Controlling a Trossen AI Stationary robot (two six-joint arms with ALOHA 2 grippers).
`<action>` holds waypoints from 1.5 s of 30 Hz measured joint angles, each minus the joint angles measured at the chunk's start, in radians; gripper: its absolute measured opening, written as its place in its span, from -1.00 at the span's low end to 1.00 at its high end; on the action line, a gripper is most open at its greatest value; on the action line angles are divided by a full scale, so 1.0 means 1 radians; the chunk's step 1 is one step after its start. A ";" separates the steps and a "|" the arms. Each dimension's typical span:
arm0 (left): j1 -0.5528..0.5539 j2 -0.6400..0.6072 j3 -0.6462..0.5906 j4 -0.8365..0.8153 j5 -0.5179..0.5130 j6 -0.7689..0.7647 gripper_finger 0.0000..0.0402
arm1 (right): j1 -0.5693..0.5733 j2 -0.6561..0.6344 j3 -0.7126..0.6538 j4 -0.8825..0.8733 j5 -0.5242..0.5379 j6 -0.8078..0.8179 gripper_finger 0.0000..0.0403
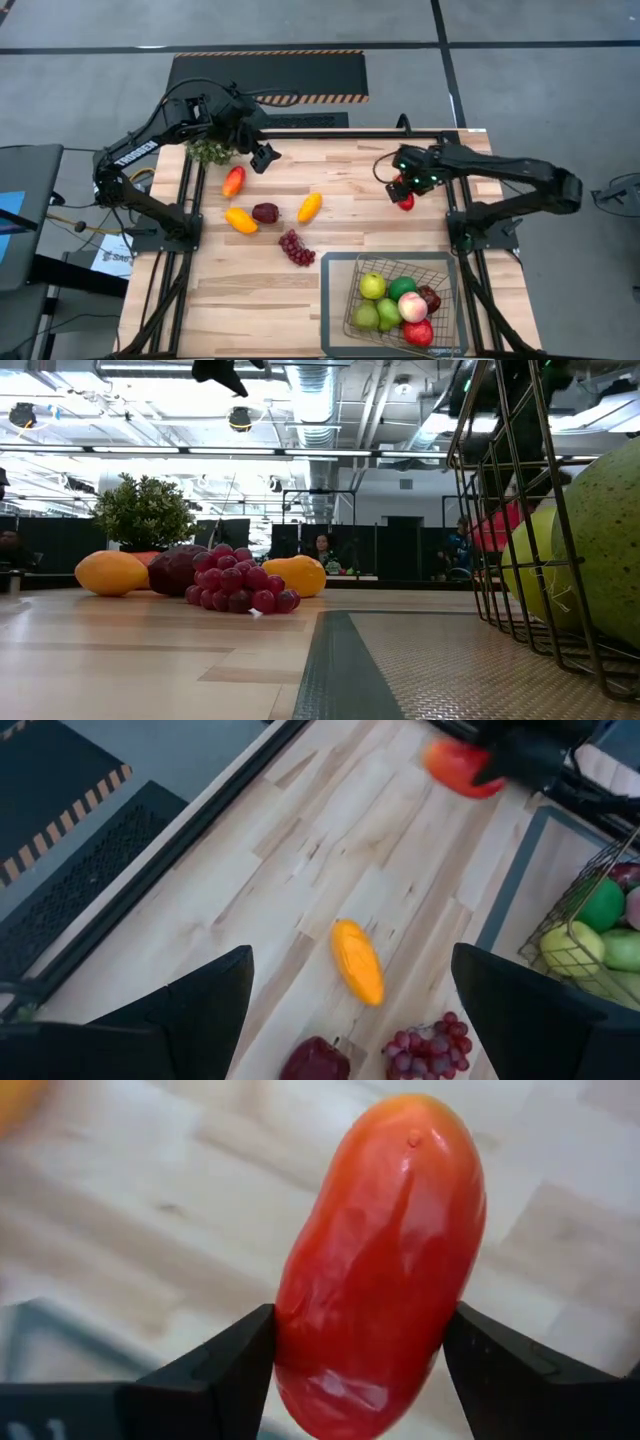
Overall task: Build produce basket
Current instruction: Put the right orange mango into the wire basket
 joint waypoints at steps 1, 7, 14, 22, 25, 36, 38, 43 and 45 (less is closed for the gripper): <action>0.000 0.000 0.000 -0.003 0.000 0.000 0.63 | 0.029 -0.030 0.009 -0.017 -0.013 0.052 0.35; 0.000 0.000 0.000 -0.007 0.000 0.026 0.63 | 0.329 -0.211 0.020 -0.037 -0.050 0.494 0.35; 0.000 0.000 0.000 -0.007 0.000 0.071 0.63 | 0.773 -0.278 0.021 0.095 0.045 0.991 0.35; 0.000 0.000 0.000 -0.006 0.000 0.109 0.63 | 1.127 -0.213 0.037 0.314 0.270 1.270 0.35; 0.000 0.000 0.000 -0.005 0.000 0.119 0.63 | 1.205 -0.178 0.087 0.319 0.275 1.324 0.35; 0.000 0.000 0.000 0.005 0.000 0.119 0.63 | 1.332 -0.014 0.345 0.097 0.323 1.441 0.35; 0.000 0.000 0.000 0.005 0.000 0.120 0.63 | 1.330 0.029 0.360 0.088 0.323 1.442 0.35; 0.000 0.000 0.000 0.025 0.000 0.124 0.63 | 1.290 0.113 0.399 0.072 0.213 1.453 0.35; 0.000 0.000 0.000 0.037 0.000 0.124 0.63 | 1.269 0.145 0.422 0.014 0.123 1.465 0.35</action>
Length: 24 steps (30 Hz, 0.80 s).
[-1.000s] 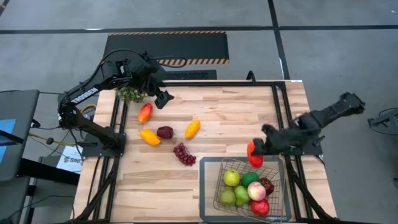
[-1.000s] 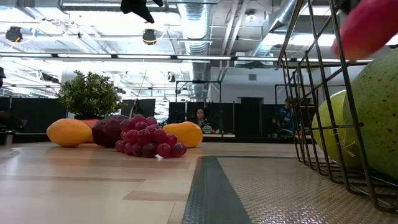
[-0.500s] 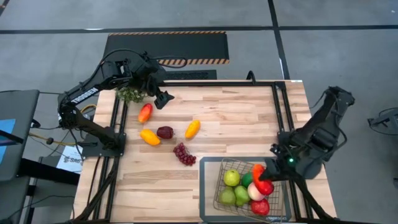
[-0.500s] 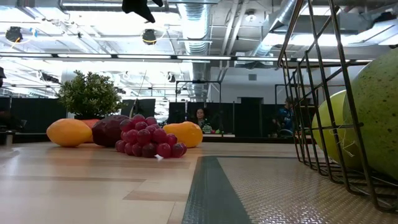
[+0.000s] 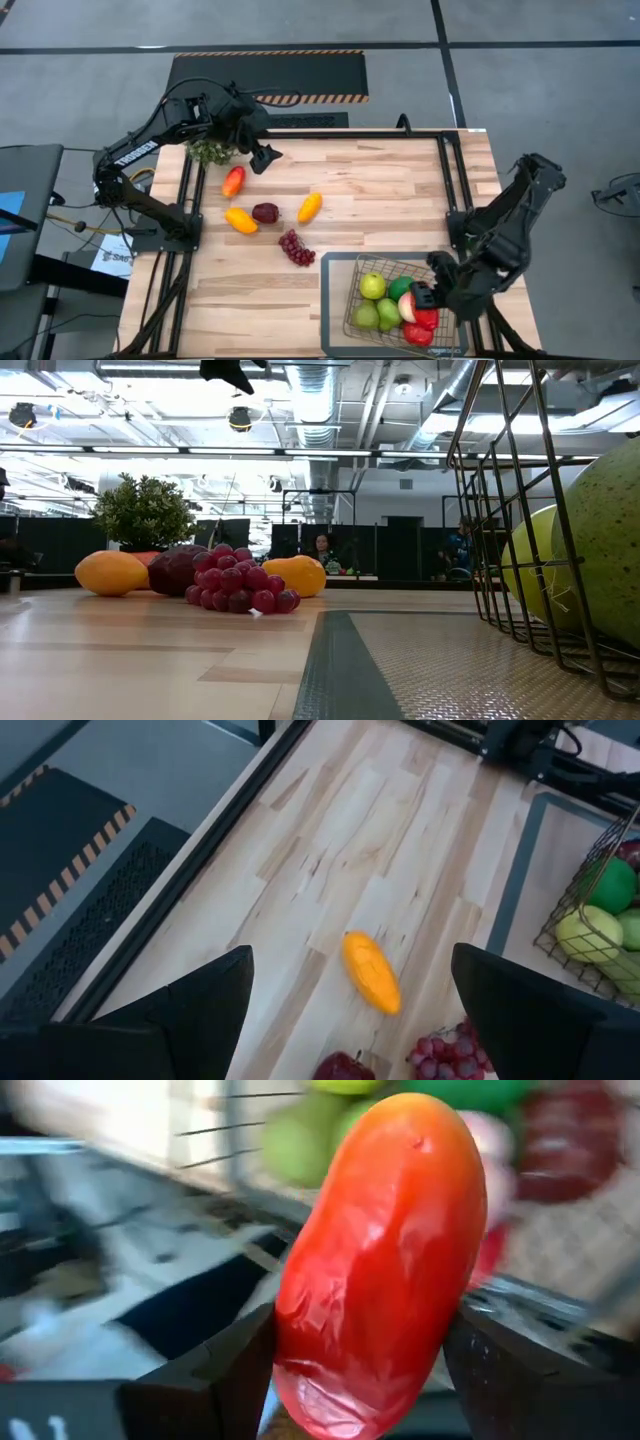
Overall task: Build produce basket
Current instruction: Put the right orange mango into the wire basket
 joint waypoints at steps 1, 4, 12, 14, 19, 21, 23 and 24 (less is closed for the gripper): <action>0.000 0.000 0.000 0.005 0.000 0.000 0.63 | -0.011 0.015 0.015 -0.029 -0.051 0.003 0.35; 0.000 0.000 0.000 0.016 0.000 0.000 0.63 | -0.033 0.053 0.067 -0.123 -0.180 0.026 0.35; 0.000 0.000 0.000 0.037 0.000 0.003 0.63 | -0.047 0.177 0.166 -0.309 -0.225 0.046 0.35; 0.000 0.000 0.000 0.037 0.000 0.003 0.63 | -0.058 0.212 0.166 -0.300 -0.225 0.046 0.35; 0.000 0.000 0.000 0.037 0.000 0.021 0.63 | -0.080 0.298 0.166 -0.302 -0.320 0.052 0.35; 0.000 0.002 0.000 0.040 0.000 0.022 0.63 | -0.083 0.318 0.165 -0.311 -0.339 0.064 0.35; 0.000 0.004 0.000 0.046 0.000 0.023 0.63 | -0.083 0.331 0.165 -0.309 -0.345 0.071 0.35; 0.000 0.004 0.000 0.051 0.000 0.023 0.63 | -0.083 0.337 0.165 -0.309 -0.351 0.071 0.35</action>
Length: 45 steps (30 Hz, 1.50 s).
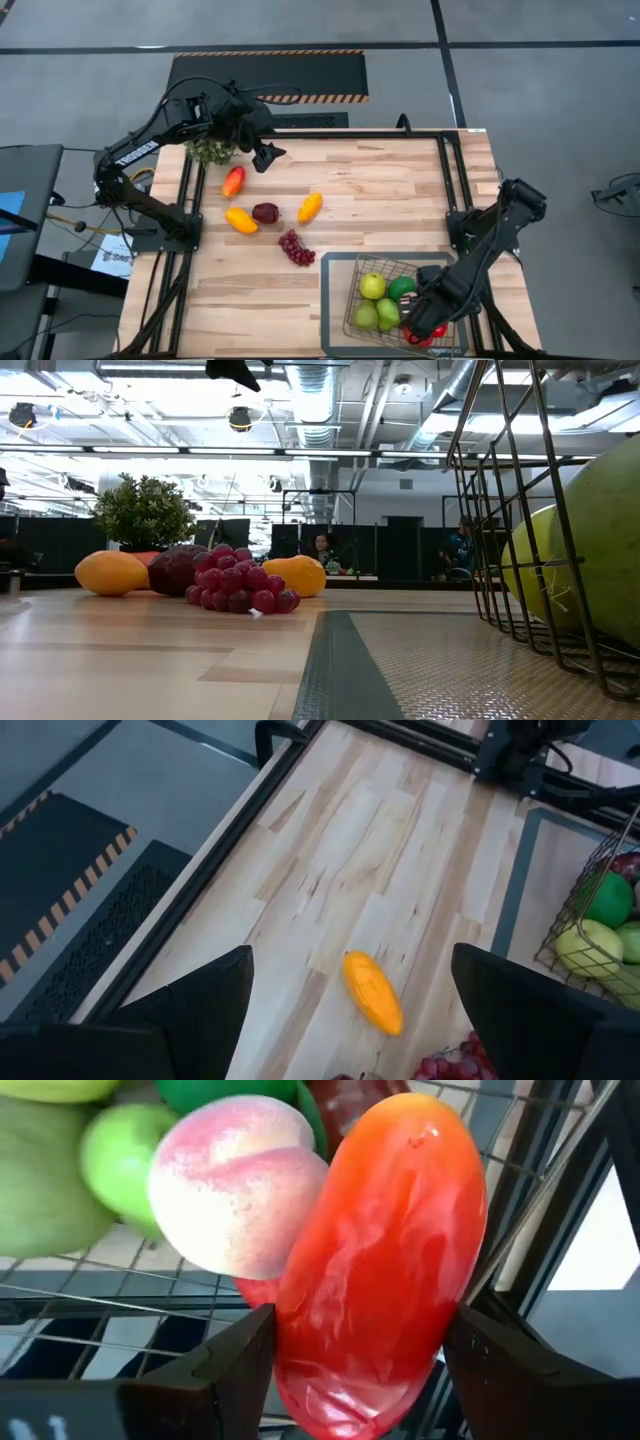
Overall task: Build produce basket
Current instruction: Put the right orange mango into the wire basket, then put the right yellow mango into the wire basket
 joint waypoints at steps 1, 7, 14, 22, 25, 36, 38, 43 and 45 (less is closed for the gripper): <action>0.000 0.000 0.000 0.006 0.000 0.000 0.63 | 0.000 0.006 0.000 0.002 -0.005 0.000 0.35; 0.000 0.000 0.000 0.012 0.000 0.005 0.63 | 0.007 0.064 0.000 -0.007 -0.060 -0.001 0.35; 0.000 0.000 0.000 0.042 0.000 0.016 0.63 | 0.004 0.066 0.000 -0.012 -0.066 -0.009 0.35; 0.000 0.000 0.000 0.045 0.000 0.023 0.63 | 0.006 0.066 0.000 -0.006 -0.082 -0.010 0.36; 0.000 0.000 0.000 0.045 0.000 0.022 0.63 | 0.008 0.066 0.000 0.011 -0.082 -0.010 0.47; 0.000 0.000 0.000 0.045 0.000 0.022 0.63 | 0.005 0.066 0.000 0.019 -0.082 -0.012 0.84; 0.000 0.000 0.000 0.045 0.000 0.021 0.63 | 0.005 0.066 0.000 0.019 -0.082 -0.013 0.84; 0.001 -0.007 0.000 0.035 0.003 0.028 0.63 | -0.012 0.029 0.073 -0.024 0.027 -0.063 0.80; 0.004 -0.020 0.000 0.018 0.015 0.030 0.63 | -0.037 0.001 0.113 -0.044 0.144 -0.123 0.79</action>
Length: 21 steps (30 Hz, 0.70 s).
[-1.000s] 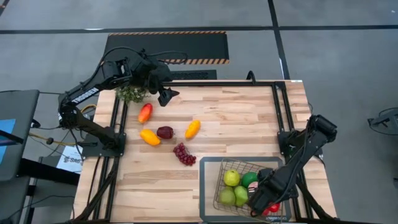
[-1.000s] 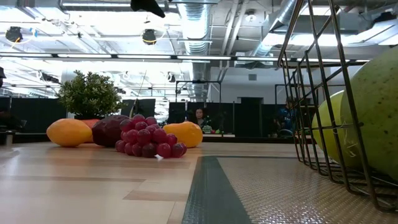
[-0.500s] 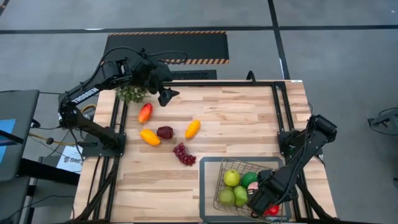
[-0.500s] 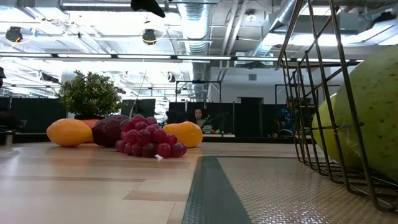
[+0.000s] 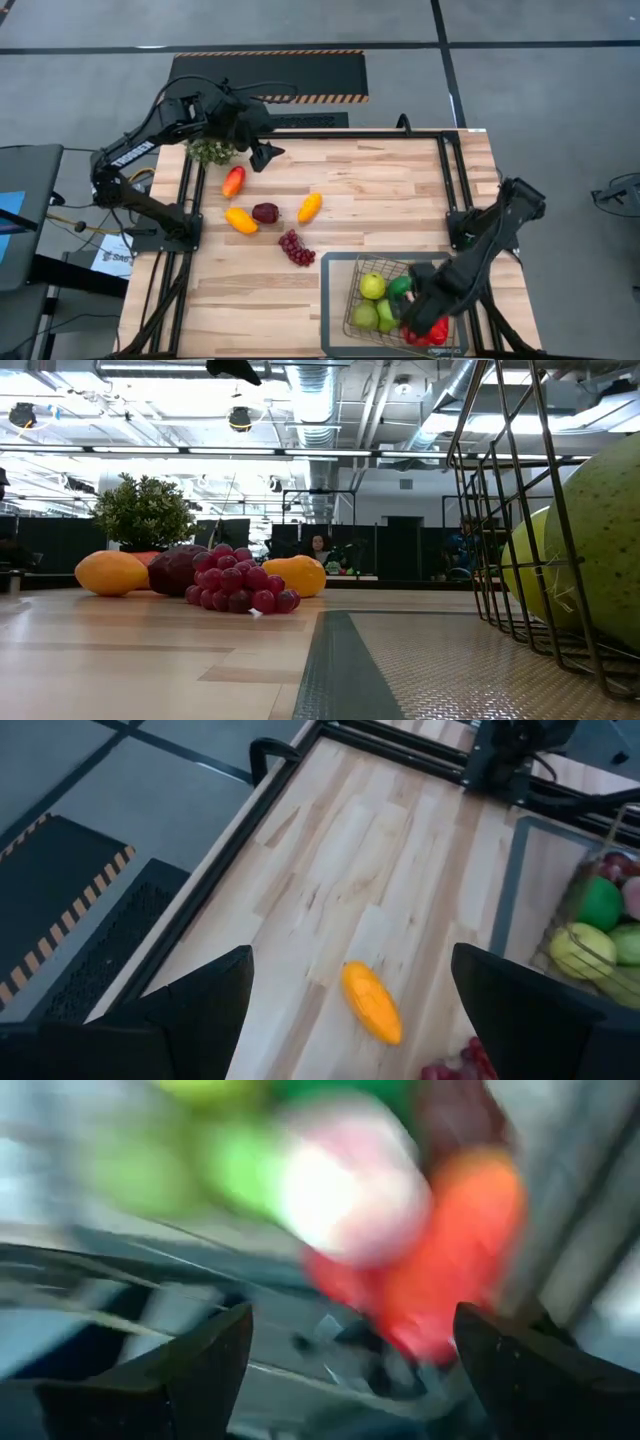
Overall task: Build produce basket
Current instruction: Put the right yellow mango into the wire basket
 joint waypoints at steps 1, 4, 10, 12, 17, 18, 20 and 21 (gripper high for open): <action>0.002 -0.009 0.000 -0.007 0.013 0.001 0.63 | -0.020 -0.017 0.019 -0.014 0.068 -0.042 0.79; 0.009 -0.036 0.000 -0.032 0.064 0.005 0.63 | -0.102 -0.075 0.059 -0.065 0.250 -0.192 0.79; 0.009 -0.107 0.000 -0.085 0.097 -0.019 0.63 | -0.410 -0.123 0.068 -0.106 0.349 -0.703 0.79; 0.009 -0.128 0.000 -0.107 0.092 -0.040 0.63 | -0.528 -0.114 0.066 -0.085 0.336 -0.892 0.79; 0.009 -0.179 0.001 -0.158 0.082 -0.055 0.63 | -0.760 -0.031 0.065 0.081 0.318 -1.443 0.78; 0.008 -0.187 0.001 -0.165 0.082 -0.055 0.63 | -0.799 -0.014 0.067 0.123 0.313 -1.553 0.78; 0.008 -0.200 0.001 -0.186 0.079 -0.054 0.63 | -0.858 0.019 0.067 0.196 0.301 -1.771 0.78; 0.008 -0.205 0.001 -0.192 0.072 -0.053 0.63 | -0.881 0.042 0.068 0.240 0.301 -1.883 0.78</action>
